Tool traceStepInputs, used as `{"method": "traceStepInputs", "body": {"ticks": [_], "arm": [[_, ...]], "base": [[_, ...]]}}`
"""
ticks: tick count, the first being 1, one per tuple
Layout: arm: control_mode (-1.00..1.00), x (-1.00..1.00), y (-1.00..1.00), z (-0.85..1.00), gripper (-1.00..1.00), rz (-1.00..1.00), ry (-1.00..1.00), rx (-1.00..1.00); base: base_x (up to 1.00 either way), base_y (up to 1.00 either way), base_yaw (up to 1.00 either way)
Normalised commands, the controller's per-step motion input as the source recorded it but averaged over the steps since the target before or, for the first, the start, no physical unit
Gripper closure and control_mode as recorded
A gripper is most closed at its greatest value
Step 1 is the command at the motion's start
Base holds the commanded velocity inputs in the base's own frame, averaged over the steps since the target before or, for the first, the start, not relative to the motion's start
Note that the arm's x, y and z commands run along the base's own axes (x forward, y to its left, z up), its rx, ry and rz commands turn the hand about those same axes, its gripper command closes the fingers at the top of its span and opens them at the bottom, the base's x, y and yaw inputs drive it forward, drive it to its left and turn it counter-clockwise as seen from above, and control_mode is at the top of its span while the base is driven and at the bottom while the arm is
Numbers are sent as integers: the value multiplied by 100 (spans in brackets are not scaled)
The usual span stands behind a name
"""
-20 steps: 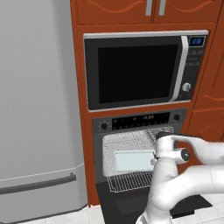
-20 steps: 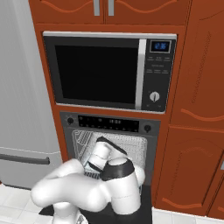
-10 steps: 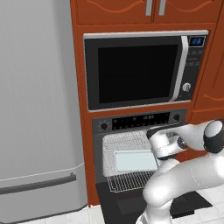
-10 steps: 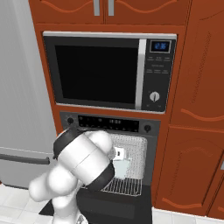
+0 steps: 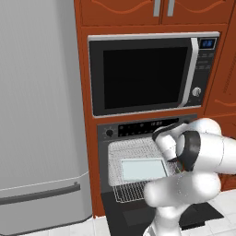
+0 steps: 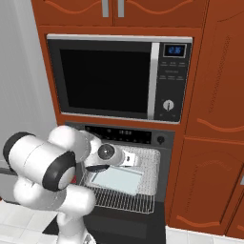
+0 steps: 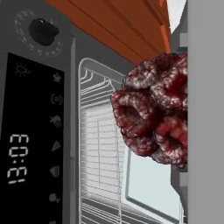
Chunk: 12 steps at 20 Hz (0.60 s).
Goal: Take the baked cake out of the oven and place it on the plate for cooling. Then close the oven door.
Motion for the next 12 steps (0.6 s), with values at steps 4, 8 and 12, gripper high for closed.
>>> {"method": "traceStepInputs", "body": {"ticks": [4,8,12], "arm": [[-100,-10,-43,82,100,0,8,16],[-100,-21,-12,88,100,0,6,13],[-100,-34,-1,89,100,0,3,8]], "base": [[0,0,0],[0,0,0],[0,0,0]]}}
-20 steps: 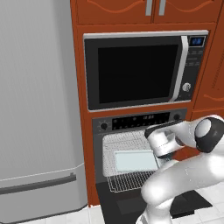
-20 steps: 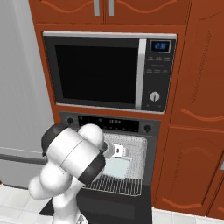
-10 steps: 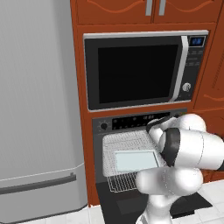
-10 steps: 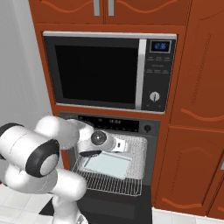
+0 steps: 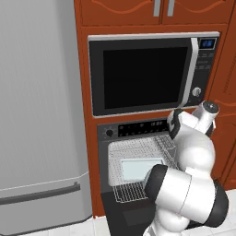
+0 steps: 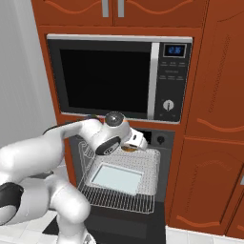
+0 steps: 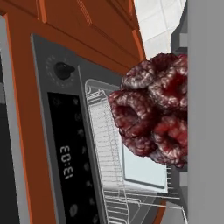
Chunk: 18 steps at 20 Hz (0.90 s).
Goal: Take the baked cake out of the oven and place it on the plate for cooling. Then close the oven door.
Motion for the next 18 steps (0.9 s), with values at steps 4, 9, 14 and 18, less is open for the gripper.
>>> {"method": "traceStepInputs", "body": {"ticks": [4,9,14,18], "arm": [[-100,-32,0,71,100,0,2,6],[-100,-23,2,34,100,1,0,3],[-100,-25,35,39,100,1,-2,-1],[-100,-35,49,24,100,0,-5,-5]], "base": [[0,0,0],[0,0,0],[0,0,0],[0,0,0]]}}
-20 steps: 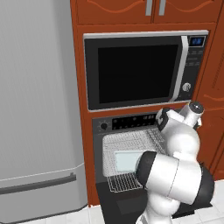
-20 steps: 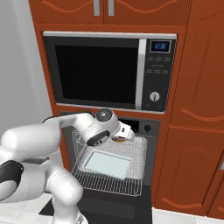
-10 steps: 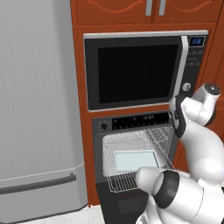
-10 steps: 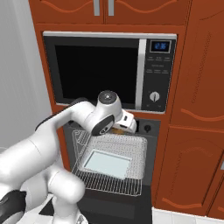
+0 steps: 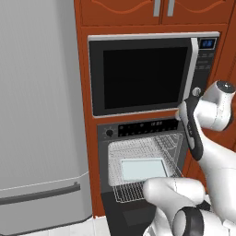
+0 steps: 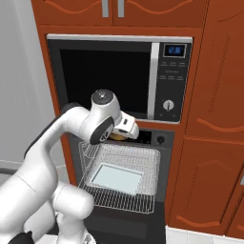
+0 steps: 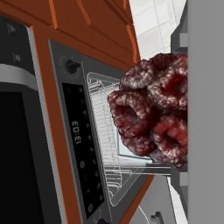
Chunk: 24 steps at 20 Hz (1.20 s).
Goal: Take the baked cake out of the oven and place it on the plate for cooling. Then close the oven door.
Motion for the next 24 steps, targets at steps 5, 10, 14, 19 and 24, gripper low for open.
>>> {"method": "traceStepInputs", "body": {"ticks": [5,10,14,19,24], "arm": [[-100,-27,47,1,100,0,-4,-5],[-100,-8,51,5,100,3,-3,-3],[-100,-9,29,11,100,2,-1,-2],[-100,-13,12,13,100,2,0,0],[-100,-8,2,15,100,3,0,0]], "base": [[0,0,0],[0,0,0],[0,0,0],[0,0,0],[0,0,0]]}}
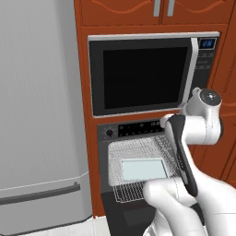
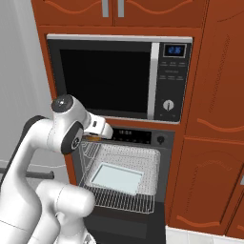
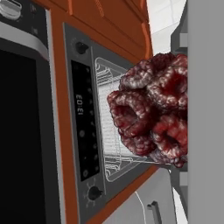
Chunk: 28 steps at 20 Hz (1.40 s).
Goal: Take the baked cake out of the oven and place it on the plate for cooling. Then close the oven door.
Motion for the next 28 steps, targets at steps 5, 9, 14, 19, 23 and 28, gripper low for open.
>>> {"method": "traceStepInputs", "body": {"ticks": [5,9,14,19,23,28], "arm": [[100,-2,0,2,100,1,0,0],[100,0,0,0,100,0,0,0],[100,0,0,0,100,0,0,0],[100,0,0,0,100,0,0,0],[100,0,0,0,100,0,0,0],[100,0,0,0,100,0,0,0]], "base": [[-15,-3,2],[-70,-42,0],[-86,-77,-1],[-21,-71,-26],[0,-41,-63],[0,-13,-78]]}}
